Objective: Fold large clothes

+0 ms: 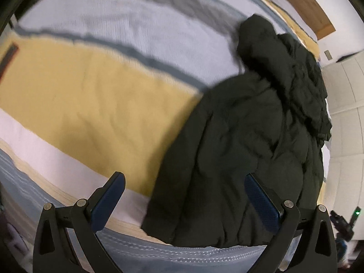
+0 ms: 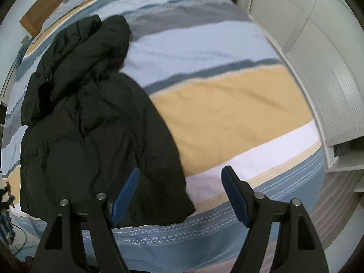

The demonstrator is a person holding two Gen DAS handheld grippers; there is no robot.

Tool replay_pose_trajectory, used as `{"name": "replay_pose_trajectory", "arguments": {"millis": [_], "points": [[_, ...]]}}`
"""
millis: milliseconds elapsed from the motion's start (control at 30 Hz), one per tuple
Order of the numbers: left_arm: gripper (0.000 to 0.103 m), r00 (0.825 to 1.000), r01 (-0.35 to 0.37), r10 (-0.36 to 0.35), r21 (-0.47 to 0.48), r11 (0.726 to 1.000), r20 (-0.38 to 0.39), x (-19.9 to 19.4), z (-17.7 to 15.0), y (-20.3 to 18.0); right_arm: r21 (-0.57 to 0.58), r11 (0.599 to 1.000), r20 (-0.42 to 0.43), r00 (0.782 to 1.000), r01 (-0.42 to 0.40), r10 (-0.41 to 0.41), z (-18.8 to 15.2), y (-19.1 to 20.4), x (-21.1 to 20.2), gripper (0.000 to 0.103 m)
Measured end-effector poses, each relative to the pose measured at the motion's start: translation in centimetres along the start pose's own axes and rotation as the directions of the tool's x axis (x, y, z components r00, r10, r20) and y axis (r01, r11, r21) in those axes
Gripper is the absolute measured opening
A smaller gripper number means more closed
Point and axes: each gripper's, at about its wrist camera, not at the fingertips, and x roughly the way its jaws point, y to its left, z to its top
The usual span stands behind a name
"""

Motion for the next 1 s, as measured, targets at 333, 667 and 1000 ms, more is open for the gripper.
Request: {"name": "replay_pose_trajectory", "arguments": {"millis": [333,667,1000], "points": [[0.102,0.986,0.113,-0.119,-0.062,0.992,-0.113,6.2,-1.7,0.4,-0.038,0.991,-0.093,0.987,-0.132,0.128,-1.1,1.8,6.4,0.074],[0.102,0.974,0.123,-0.137,-0.086,0.989,-0.183,8.0,-3.2,-0.5,0.063,0.968,-0.193,0.949,-0.242,0.25,-3.0,-0.3,11.8,0.074],[0.101,0.964,0.148,-0.176,-0.151,0.978,-0.199,8.8,-4.9,-0.8,0.167,0.938,-0.273,0.9,-0.305,0.341,-4.7,0.0,13.3,0.081]]}}
